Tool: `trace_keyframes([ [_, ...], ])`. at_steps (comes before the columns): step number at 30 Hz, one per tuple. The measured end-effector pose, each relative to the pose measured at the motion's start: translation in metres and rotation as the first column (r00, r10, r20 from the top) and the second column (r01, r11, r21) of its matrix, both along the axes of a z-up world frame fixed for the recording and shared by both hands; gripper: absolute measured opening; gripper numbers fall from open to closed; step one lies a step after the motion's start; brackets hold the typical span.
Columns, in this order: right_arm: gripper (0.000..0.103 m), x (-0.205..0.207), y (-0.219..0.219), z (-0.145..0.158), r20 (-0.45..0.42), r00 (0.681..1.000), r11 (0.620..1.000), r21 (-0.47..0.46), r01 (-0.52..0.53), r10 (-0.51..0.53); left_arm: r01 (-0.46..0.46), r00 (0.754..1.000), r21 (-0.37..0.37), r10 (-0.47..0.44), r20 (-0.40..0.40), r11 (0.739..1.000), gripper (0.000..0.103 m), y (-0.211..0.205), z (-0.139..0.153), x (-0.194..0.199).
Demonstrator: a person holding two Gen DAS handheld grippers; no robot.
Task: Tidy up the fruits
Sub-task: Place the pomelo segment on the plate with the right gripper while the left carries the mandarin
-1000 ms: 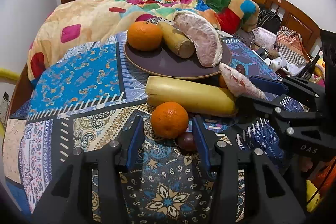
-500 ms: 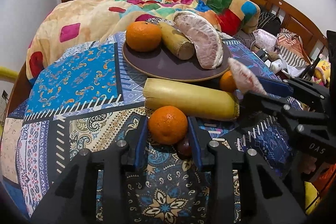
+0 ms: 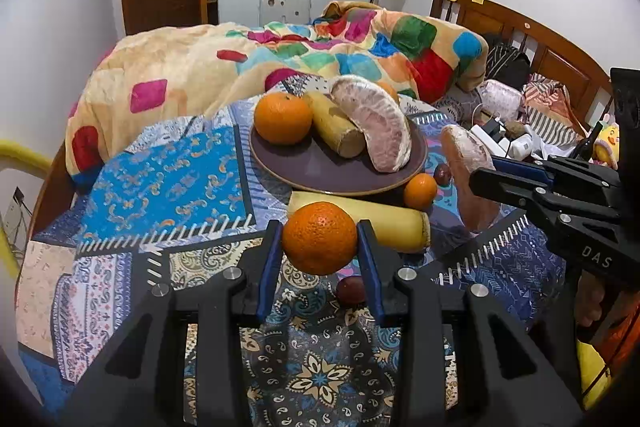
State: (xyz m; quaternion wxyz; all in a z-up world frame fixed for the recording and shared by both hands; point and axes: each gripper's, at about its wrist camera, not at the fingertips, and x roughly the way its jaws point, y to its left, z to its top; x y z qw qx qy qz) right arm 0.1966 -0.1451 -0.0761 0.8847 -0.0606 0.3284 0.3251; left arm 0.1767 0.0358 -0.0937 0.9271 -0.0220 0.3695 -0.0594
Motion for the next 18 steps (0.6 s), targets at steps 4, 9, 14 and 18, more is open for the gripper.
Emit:
trace_keyframes([
  [4,0.019,-0.003,0.002,0.01,0.021,1.0,1.0,0.007,-0.005,0.005,-0.004,1.0,-0.001,0.004,0.017,1.0,0.037,0.003,0.006,-0.003],
  [9,0.019,-0.003,0.011,0.028,0.064,0.998,1.0,0.017,-0.015,0.014,-0.021,0.999,-0.009,0.021,0.037,1.0,0.037,0.012,0.013,-0.004],
  [14,0.019,0.003,0.028,0.041,0.107,0.994,0.999,0.018,-0.031,0.029,-0.037,0.998,-0.011,0.038,0.052,0.999,0.037,0.021,0.019,-0.001],
  [18,0.019,0.011,0.04,0.04,0.109,0.993,0.999,0.022,-0.037,0.035,-0.048,0.997,-0.006,0.048,0.066,0.999,0.037,0.028,0.024,0.003],
])
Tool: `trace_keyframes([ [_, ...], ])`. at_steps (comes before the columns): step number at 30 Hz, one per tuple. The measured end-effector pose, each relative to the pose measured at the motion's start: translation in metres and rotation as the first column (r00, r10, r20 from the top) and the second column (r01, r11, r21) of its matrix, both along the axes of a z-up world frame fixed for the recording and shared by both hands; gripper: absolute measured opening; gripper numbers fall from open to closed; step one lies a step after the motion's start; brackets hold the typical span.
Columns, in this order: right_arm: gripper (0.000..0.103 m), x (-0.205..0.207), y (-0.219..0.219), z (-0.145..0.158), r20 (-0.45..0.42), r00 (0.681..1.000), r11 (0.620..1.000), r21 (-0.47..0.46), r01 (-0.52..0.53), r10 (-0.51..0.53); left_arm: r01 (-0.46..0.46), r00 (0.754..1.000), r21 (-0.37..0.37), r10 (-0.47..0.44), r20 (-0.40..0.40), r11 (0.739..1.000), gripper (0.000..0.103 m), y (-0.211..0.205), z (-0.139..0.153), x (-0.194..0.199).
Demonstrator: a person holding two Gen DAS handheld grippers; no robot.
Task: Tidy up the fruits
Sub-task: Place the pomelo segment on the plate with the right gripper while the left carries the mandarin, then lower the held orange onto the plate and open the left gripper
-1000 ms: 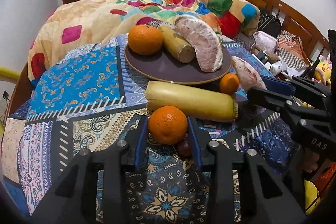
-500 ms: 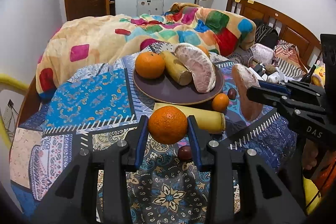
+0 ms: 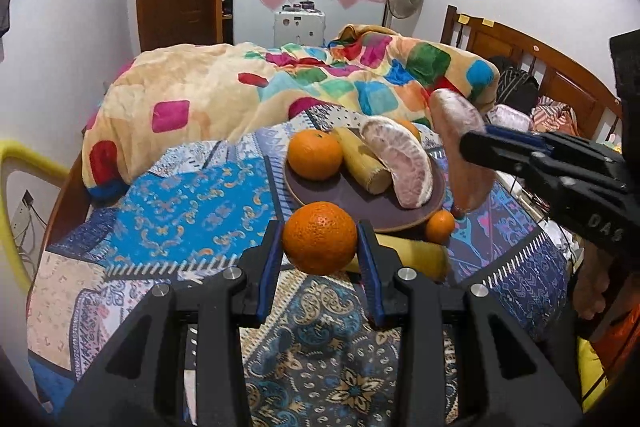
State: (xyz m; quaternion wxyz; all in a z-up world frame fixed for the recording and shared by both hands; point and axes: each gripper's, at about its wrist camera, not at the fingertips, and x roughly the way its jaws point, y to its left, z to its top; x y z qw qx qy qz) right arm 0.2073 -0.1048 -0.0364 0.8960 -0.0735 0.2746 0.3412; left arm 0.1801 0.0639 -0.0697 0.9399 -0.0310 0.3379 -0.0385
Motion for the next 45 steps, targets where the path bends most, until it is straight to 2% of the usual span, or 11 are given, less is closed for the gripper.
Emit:
trace_keyframes([
  [10,0.019,0.041,0.041,-0.023,-0.054,0.998,0.999,-0.047,0.013,-0.015,-0.037,0.999,0.011,0.037,0.035,0.999,0.037,0.022,0.007,0.007],
  [16,0.02,0.065,0.063,-0.039,-0.132,0.991,0.996,-0.084,0.019,-0.03,-0.053,0.999,0.005,0.053,0.013,0.999,0.037,0.032,-0.001,0.011],
  [18,0.02,0.066,0.063,-0.038,-0.131,0.99,0.996,-0.08,0.034,-0.044,-0.051,0.999,0.006,0.051,0.008,0.999,0.037,0.032,-0.003,0.011],
  [21,0.021,0.064,0.055,-0.033,-0.13,0.99,0.998,-0.057,0.039,-0.046,-0.044,0.999,0.008,0.044,0.005,0.999,0.037,0.03,-0.004,0.012],
  [25,0.021,0.053,0.041,-0.028,-0.102,0.993,0.996,-0.072,0.048,-0.055,-0.027,1.0,0.001,0.027,0.003,1.0,0.037,0.022,-0.004,0.016],
  [33,0.021,0.038,-0.001,-0.021,-0.077,0.995,0.996,-0.06,0.063,-0.067,0.029,0.999,0.012,-0.029,-0.023,1.0,0.037,-0.013,-0.011,0.037],
  [45,0.022,0.035,-0.039,-0.036,-0.048,0.995,0.994,-0.075,0.079,-0.083,0.087,0.989,0.05,-0.081,-0.121,0.995,0.037,-0.06,-0.042,0.087],
])
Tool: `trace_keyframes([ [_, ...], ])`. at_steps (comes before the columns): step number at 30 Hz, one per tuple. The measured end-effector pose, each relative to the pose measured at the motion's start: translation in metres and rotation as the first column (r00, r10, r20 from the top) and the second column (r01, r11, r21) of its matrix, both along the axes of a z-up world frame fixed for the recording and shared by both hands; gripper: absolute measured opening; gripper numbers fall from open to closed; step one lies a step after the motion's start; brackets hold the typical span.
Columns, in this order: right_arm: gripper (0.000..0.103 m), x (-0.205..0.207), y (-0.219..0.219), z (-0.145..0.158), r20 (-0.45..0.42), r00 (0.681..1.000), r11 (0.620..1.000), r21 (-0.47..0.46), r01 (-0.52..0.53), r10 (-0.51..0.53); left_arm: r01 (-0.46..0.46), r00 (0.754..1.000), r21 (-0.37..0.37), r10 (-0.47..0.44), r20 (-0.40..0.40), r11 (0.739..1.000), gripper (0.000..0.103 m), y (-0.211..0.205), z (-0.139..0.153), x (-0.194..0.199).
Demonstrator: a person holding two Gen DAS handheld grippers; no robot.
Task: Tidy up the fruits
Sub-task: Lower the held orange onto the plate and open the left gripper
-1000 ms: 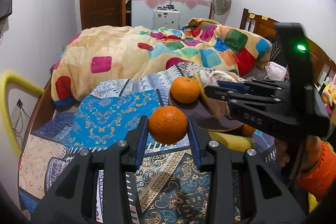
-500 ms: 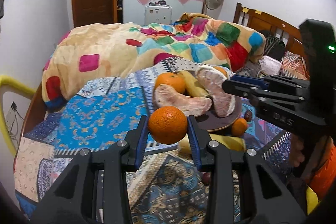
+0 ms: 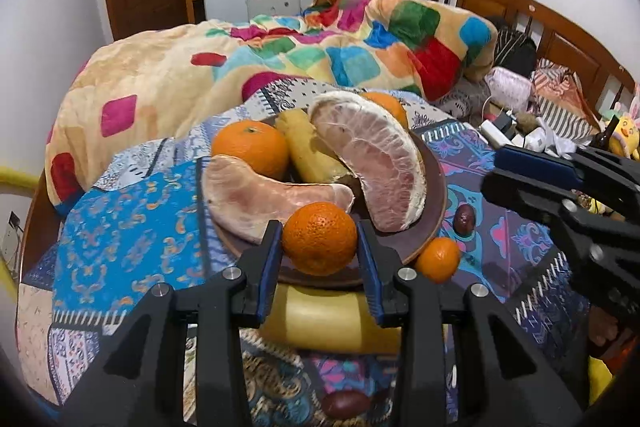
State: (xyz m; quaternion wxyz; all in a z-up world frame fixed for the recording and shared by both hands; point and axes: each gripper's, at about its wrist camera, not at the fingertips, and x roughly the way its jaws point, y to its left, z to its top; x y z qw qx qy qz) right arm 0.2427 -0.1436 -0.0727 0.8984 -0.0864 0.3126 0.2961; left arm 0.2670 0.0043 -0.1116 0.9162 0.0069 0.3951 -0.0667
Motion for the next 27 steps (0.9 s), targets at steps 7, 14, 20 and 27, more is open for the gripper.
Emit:
trace_keyframes([
  [7,0.022,-0.001,-0.011,-0.011,-0.021,1.0,1.0,0.005,-0.008,0.008,0.003,1.0,0.051,-0.003,0.0,0.999,0.037,-0.017,-0.005,0.007],
  [14,0.022,-0.003,-0.014,-0.017,-0.044,0.999,1.0,0.005,-0.01,0.01,0.005,1.0,0.064,-0.005,-0.001,0.998,0.049,-0.02,-0.002,0.001],
  [20,0.027,-0.014,-0.013,-0.015,-0.041,0.999,1.0,-0.005,-0.023,0.023,-0.014,1.0,0.054,0.013,0.025,0.998,0.052,-0.008,0.01,-0.016],
  [27,0.034,-0.028,-0.01,-0.012,-0.038,0.998,0.999,-0.001,-0.042,0.042,-0.038,0.999,0.045,0.036,0.032,0.998,0.056,0.01,0.016,-0.041],
])
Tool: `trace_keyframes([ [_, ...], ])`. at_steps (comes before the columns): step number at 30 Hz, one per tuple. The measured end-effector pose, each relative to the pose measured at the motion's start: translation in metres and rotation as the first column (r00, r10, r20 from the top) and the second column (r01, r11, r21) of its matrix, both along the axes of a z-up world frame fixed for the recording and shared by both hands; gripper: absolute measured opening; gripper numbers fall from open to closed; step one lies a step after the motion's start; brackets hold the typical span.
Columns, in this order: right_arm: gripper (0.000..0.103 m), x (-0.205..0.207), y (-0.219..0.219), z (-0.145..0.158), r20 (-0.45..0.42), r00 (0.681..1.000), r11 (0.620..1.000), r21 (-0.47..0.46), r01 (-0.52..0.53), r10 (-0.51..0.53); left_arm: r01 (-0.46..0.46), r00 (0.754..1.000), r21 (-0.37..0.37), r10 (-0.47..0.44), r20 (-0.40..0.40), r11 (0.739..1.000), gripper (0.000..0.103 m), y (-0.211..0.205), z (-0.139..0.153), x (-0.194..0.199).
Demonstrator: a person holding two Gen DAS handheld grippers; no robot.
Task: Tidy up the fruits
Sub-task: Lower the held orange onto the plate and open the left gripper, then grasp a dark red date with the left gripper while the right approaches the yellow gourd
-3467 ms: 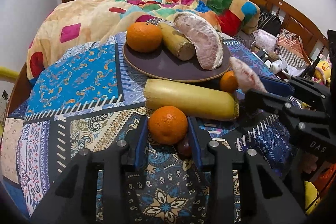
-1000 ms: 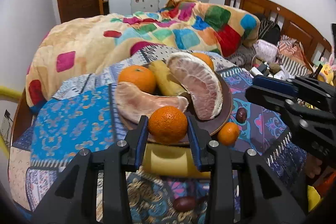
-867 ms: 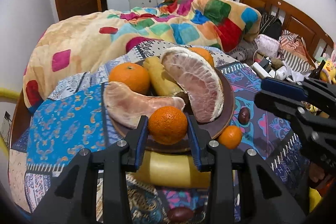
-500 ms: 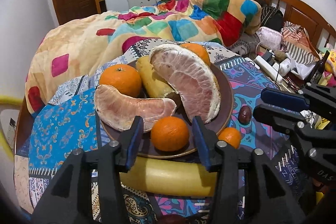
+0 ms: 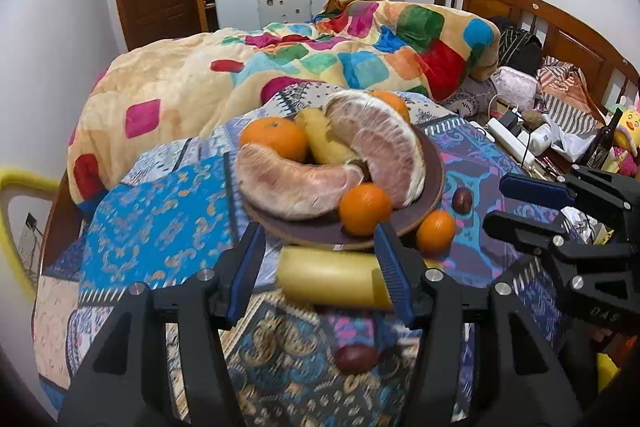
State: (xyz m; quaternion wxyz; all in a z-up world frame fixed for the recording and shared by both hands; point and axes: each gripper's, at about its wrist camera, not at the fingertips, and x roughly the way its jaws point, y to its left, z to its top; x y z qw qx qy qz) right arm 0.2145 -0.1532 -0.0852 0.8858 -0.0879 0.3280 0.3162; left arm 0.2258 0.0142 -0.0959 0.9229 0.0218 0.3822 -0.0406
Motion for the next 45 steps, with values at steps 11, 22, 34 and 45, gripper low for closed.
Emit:
trace_keyframes([
  [11,0.034,-0.017,0.019,-0.012,-0.048,0.997,0.998,0.003,-0.06,0.06,-0.027,0.999,-0.009,0.027,-0.038,1.0,0.057,0.026,-0.02,-0.03],
  [22,0.037,-0.014,0.045,-0.029,-0.078,0.993,0.995,-0.045,-0.087,0.083,-0.051,0.998,-0.044,0.049,-0.049,0.998,0.057,0.049,-0.029,-0.046],
  [34,0.029,-0.007,0.052,-0.039,-0.101,0.992,0.993,-0.079,-0.089,0.081,-0.061,0.997,-0.077,0.057,-0.057,0.995,0.057,0.058,-0.033,-0.058],
  [45,0.009,-0.041,0.03,-0.036,-0.113,0.989,0.993,-0.06,-0.099,0.091,-0.05,0.998,-0.101,0.045,-0.052,0.994,0.057,0.046,-0.022,-0.074],
])
